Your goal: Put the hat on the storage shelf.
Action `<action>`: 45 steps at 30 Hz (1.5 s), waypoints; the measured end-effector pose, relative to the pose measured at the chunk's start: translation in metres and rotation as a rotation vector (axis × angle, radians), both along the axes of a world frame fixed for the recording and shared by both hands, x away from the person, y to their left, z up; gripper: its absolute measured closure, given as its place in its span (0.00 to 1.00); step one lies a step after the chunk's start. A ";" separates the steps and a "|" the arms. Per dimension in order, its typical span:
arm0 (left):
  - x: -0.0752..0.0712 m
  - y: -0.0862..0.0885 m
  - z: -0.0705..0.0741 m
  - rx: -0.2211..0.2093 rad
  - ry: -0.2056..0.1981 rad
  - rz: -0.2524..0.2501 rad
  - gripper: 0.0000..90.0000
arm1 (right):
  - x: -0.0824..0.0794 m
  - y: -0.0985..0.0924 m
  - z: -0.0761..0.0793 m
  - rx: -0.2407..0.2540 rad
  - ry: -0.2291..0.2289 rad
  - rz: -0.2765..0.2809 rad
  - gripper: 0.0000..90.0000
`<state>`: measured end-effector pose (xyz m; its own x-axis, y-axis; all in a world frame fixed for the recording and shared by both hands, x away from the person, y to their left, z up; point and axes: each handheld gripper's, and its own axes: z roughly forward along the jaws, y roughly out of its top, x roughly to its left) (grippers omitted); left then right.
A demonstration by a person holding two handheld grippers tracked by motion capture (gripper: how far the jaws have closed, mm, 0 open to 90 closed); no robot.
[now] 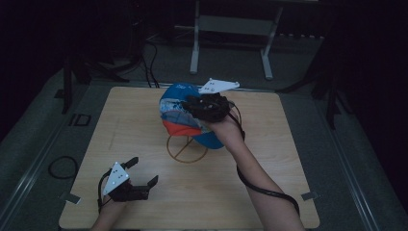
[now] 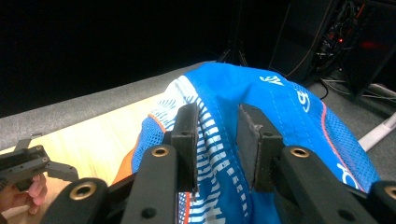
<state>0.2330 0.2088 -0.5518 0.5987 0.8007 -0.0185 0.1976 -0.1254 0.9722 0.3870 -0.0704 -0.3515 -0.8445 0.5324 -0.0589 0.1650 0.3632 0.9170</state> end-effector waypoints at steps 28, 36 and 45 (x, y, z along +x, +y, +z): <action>0.001 -0.001 -0.003 0.001 0.013 -0.005 0.03 | -0.018 -0.026 -0.011 0.027 0.011 0.020 0.59; 0.001 -0.001 -0.004 0.001 0.016 -0.006 0.03 | -0.027 -0.052 -0.010 0.067 -0.005 -0.016 0.41; 0.001 -0.001 -0.005 -0.005 0.019 -0.002 0.03 | -0.041 -0.078 -0.021 0.097 0.008 0.004 0.14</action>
